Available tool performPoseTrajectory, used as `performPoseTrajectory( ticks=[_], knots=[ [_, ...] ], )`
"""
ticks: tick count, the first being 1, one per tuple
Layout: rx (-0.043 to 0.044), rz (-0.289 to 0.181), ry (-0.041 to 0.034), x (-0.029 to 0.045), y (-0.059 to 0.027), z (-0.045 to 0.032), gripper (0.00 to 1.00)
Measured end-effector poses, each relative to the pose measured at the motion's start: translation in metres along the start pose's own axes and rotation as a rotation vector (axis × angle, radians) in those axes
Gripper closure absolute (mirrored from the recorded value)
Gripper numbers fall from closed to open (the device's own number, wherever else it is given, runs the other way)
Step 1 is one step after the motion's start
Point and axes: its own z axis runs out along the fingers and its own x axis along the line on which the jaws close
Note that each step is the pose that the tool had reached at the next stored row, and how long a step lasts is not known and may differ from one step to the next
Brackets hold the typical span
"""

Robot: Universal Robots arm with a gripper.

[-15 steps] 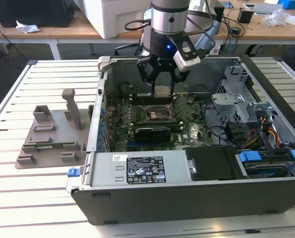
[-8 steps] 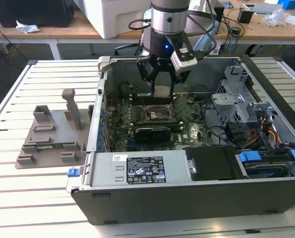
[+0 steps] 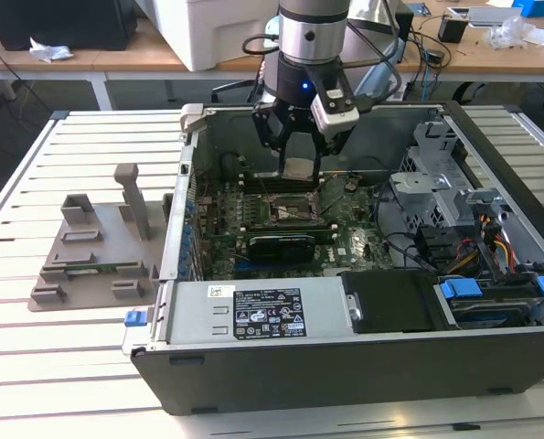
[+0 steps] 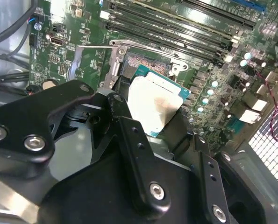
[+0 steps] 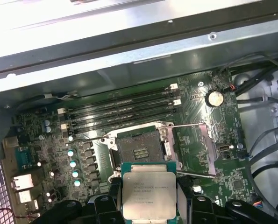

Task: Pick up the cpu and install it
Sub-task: 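Place the cpu into insertion slot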

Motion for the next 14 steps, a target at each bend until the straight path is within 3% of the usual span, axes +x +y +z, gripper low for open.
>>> performPoseTrajectory(
  ticks=[14],
  knots=[
    [0.0016, 0.180, -0.0002, 0.0000, 0.0000, 0.0000, 0.45]
  ],
)
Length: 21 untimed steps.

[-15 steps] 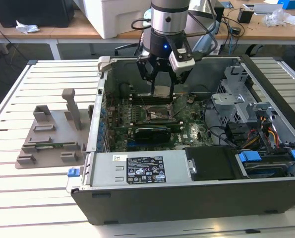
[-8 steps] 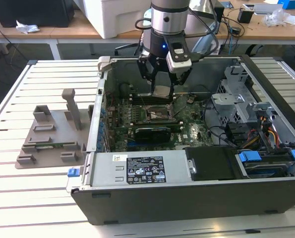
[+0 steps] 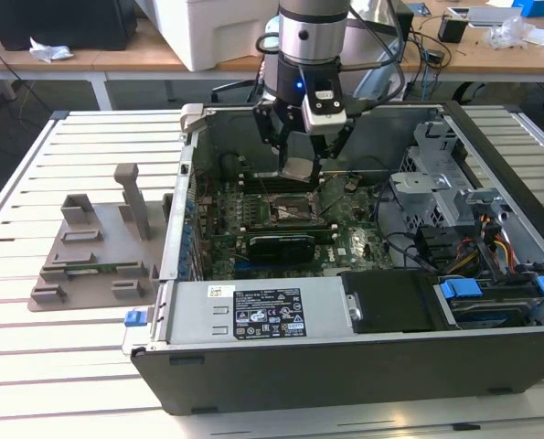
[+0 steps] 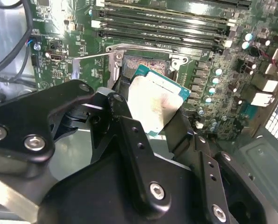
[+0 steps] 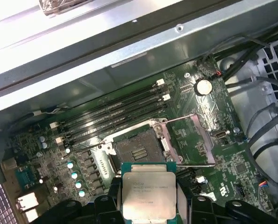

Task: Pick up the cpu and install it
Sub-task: 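Place the cpu into insertion slot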

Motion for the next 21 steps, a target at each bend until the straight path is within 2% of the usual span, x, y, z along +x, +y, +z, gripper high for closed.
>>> performPoseTrajectory(
  ticks=[5, 6, 10, 15, 18, 21],
  knots=[
    [0.0001, 0.070, 0.0003, 0.0000, 0.0000, 0.0000, 0.45],
    [0.0001, 0.116, 0.0004, 0.0000, 0.0000, 0.0000, 0.45],
    [0.0007, 0.208, 0.0004, 0.0000, 0.0000, 0.0001, 0.45],
    [0.0017, 0.270, 0.0000, -0.0001, 0.0000, 0.0000, 0.45],
    [0.0021, 0.339, 0.0002, -0.0001, 0.0000, 0.0000, 0.45],
    [0.0024, 0.386, 0.0001, -0.0001, 0.0000, 0.0001, 0.45]
  ],
)
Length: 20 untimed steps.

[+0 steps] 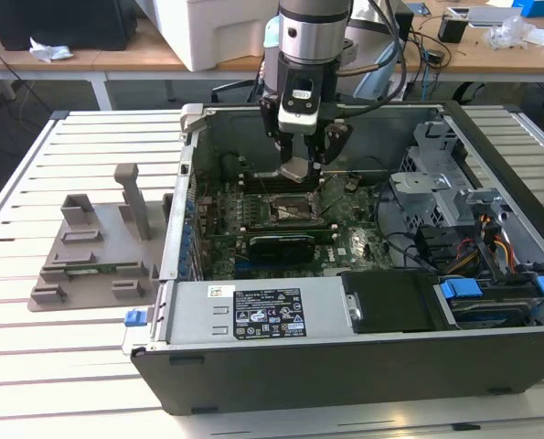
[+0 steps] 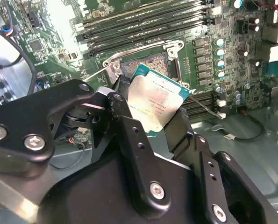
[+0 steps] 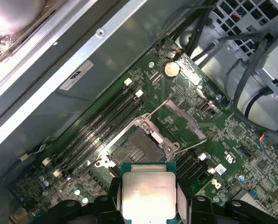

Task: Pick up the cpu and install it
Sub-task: 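Place the cpu into insertion slot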

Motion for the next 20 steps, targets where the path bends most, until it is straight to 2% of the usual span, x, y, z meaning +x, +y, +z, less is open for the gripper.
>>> performPoseTrajectory(
  ticks=[5, 13, 20],
  knots=[
    [0.0005, 0.071, 0.0001, 0.0000, 0.0000, 0.0000, 0.45],
    [0.0015, 0.214, 0.0000, 0.0000, 0.0000, 0.0001, 0.45],
    [0.0021, 0.308, 0.0001, 0.0000, 0.0000, 0.0002, 0.45]
  ],
)
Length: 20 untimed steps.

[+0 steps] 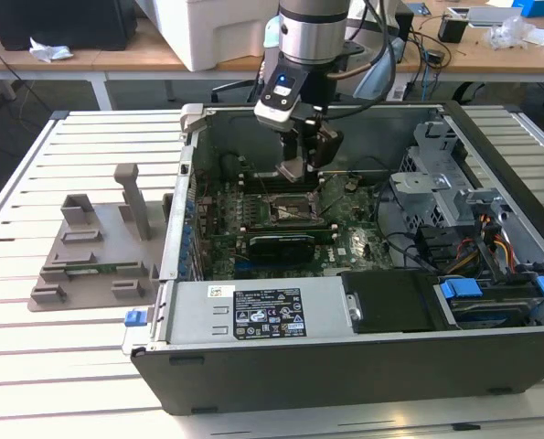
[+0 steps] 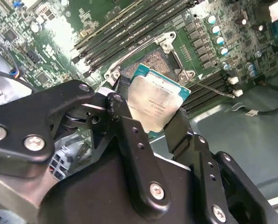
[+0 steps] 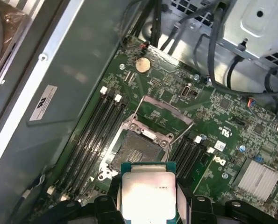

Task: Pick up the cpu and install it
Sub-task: 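Place the cpu into insertion slot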

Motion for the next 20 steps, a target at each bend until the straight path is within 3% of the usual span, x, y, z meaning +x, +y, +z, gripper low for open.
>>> performPoseTrajectory(
  ticks=[20],
  knots=[
    [0.0029, 0.315, -0.0015, -0.0001, 0.0001, 0.0003, 0.45]
  ],
)
